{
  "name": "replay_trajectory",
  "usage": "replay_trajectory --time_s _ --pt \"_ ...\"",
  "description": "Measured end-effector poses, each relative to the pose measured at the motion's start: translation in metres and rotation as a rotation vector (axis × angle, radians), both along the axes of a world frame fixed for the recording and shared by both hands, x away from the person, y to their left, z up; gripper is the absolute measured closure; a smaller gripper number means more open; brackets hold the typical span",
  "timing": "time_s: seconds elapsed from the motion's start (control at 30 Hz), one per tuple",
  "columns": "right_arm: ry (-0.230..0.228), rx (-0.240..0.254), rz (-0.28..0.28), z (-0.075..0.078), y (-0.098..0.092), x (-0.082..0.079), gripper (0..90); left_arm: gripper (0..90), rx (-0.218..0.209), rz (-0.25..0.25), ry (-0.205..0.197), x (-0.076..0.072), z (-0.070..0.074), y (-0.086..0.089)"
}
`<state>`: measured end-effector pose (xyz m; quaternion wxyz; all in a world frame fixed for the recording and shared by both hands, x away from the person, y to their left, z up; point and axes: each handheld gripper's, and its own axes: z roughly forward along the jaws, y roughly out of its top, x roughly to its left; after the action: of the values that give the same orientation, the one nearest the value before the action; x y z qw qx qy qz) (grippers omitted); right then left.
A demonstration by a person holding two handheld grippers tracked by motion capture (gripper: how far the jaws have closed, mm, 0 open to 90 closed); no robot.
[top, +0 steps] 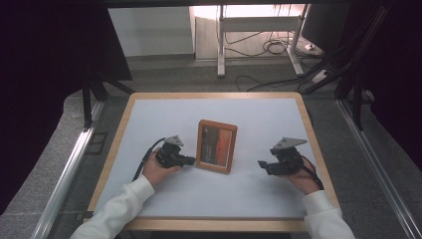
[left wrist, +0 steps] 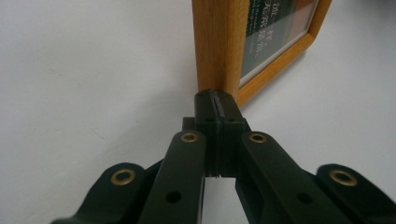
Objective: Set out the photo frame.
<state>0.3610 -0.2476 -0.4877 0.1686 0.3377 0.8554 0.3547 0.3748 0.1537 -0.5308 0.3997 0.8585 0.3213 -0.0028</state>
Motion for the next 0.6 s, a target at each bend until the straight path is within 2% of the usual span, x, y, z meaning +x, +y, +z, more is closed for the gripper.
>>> replay_trajectory --time_s 0.33,0.6 --pt "0.006 -0.006 -0.004 -0.0020 -0.0025 -0.0003 31.6 89.5 0.006 -0.033 -0.003 -0.0098 0.0006 -0.0062" --pt "0.006 -0.011 0.001 -0.0028 0.0000 -0.0024 31.5 89.6 0.004 -0.033 -0.006 -0.0099 0.0011 -0.0060"
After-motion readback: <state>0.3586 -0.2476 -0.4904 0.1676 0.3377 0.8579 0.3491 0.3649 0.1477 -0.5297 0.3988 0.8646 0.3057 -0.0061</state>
